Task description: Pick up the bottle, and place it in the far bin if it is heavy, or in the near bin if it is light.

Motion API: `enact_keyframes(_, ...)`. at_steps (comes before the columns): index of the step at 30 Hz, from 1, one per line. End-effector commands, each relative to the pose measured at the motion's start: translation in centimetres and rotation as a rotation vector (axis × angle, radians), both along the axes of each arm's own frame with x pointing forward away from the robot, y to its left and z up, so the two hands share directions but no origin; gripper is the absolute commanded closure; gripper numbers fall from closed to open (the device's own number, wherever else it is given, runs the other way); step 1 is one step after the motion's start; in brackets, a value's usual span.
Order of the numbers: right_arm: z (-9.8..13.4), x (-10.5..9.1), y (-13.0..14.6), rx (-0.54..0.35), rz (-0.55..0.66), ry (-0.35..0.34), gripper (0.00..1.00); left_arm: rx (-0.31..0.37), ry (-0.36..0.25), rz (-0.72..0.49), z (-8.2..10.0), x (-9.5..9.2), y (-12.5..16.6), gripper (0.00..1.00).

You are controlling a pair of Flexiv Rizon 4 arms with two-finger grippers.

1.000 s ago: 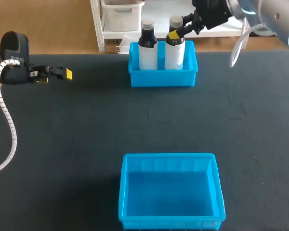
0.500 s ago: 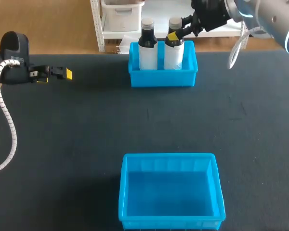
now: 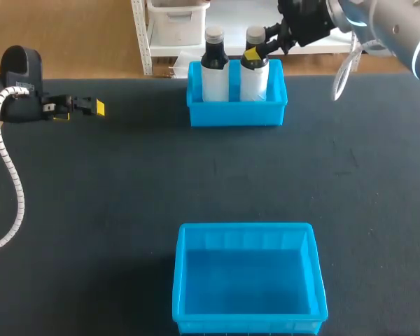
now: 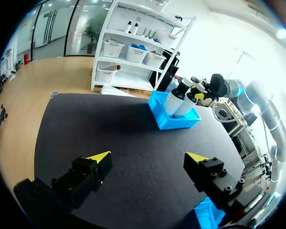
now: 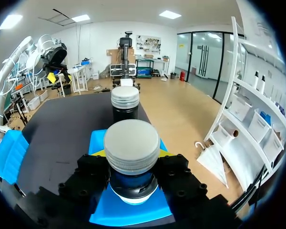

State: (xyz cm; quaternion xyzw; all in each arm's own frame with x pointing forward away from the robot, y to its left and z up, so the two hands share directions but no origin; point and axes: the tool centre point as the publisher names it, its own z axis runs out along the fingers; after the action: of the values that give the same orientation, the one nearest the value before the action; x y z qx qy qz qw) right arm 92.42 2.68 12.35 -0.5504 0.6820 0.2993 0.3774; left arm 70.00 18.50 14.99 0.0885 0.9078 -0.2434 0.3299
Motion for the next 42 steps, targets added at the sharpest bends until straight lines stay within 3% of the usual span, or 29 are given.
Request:
enact_keyframes(1,0.2,1.1,0.2,0.007,0.072,0.048,0.52,0.0,0.0,0.0,0.0,0.0,0.0,0.0)
enact_keyframes(2,0.2,1.1,0.2,0.007,0.072,0.049,0.25,0.0,0.0,0.0,0.0,0.0,0.0,0.0)
enact_keyframes(3,0.1,1.1,0.2,0.007,0.072,0.05,0.05,0.0,0.0,0.0,0.0,0.0,0.0,0.0)
enact_keyframes(4,0.1,1.1,0.2,0.006,0.071,0.051,0.0,0.0,0.0,0.0,0.0,0.0,0.0,0.0)
enact_keyframes(15,0.5,0.6,-0.3,0.0,0.063,0.057,0.0,0.0,0.0,0.0,0.0,0.0,0.0,0.0)
enact_keyframes(22,1.5,-0.5,-2.1,-0.024,0.024,0.045,0.0,0.0,0.0,0.0,0.0,0.0,0.0,0.0)
enact_keyframes(42,5.0,-7.4,-9.2,-0.034,-0.199,-0.045,0.0,0.0,0.0,0.0,0.0,0.0,0.0,0.0)
